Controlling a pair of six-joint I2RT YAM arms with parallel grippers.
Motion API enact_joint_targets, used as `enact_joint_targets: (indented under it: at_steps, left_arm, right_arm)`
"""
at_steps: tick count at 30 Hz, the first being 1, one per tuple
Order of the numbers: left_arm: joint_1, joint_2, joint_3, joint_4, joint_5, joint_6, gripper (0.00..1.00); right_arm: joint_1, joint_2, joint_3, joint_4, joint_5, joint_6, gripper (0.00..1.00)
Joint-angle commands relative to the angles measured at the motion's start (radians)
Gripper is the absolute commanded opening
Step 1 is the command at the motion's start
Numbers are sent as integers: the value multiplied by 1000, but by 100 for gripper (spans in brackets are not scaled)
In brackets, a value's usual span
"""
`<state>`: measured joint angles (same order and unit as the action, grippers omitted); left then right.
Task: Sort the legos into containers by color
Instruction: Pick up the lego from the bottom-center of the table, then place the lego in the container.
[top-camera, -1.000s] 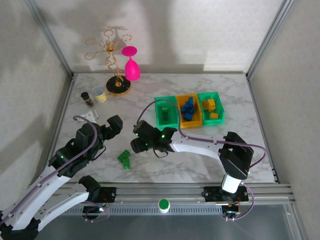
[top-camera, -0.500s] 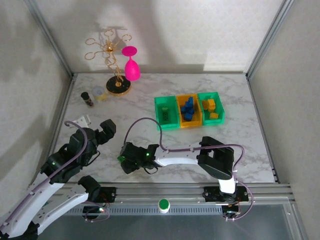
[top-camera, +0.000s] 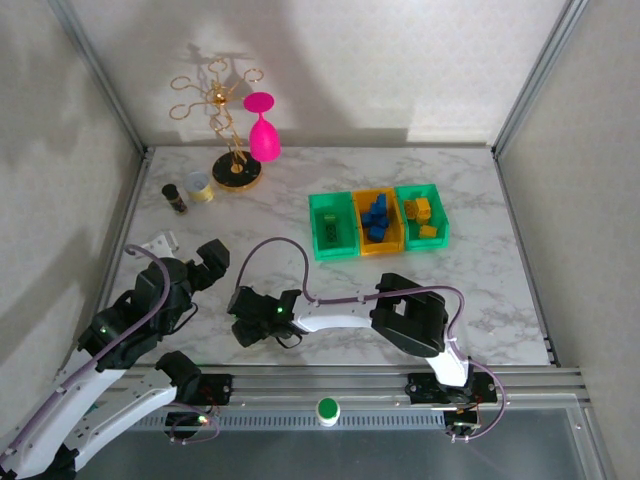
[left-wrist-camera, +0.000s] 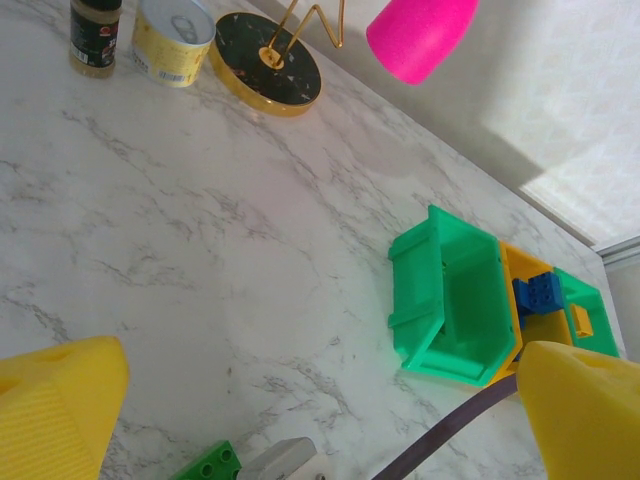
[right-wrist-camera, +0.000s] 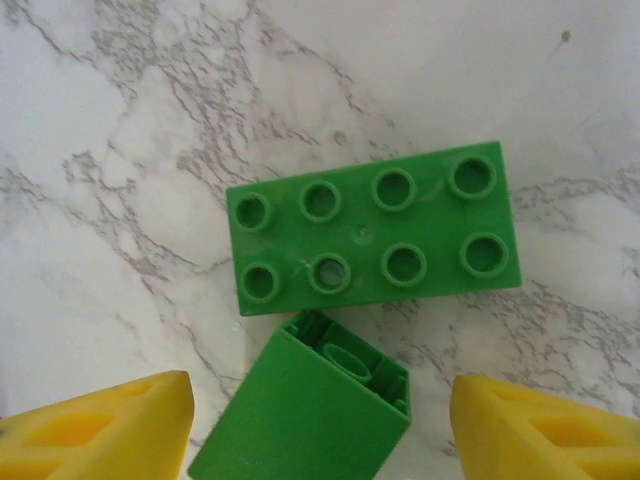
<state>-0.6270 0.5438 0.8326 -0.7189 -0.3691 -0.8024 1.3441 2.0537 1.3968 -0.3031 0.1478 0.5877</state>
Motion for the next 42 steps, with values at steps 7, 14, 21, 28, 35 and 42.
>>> enact_joint_targets:
  at_steps: [7, 14, 21, 28, 35, 42]
  left_arm:
    - [3, 8, 3, 9, -12, -10, 100]
    - [3, 4, -1, 12, -12, -13, 100]
    - [3, 5, 13, 19, -13, -2, 100]
    - [3, 25, 16, 65, 8, 18, 99]
    - [3, 77, 20, 143, 41, 50, 100]
    - [3, 146, -7, 253, 91, 64, 100]
  right_arm:
    - [9, -22, -29, -70, 72, 29, 49]
    - [9, -15, -5, -71, 70, 27, 30]
    - [-11, -97, -10, -92, 79, 24, 23]
    - [-87, -244, -50, -168, 135, 28, 23]
    - [-252, -366, -98, -235, 183, 13, 25]
    - [-423, -340, -61, -221, 205, -40, 25]
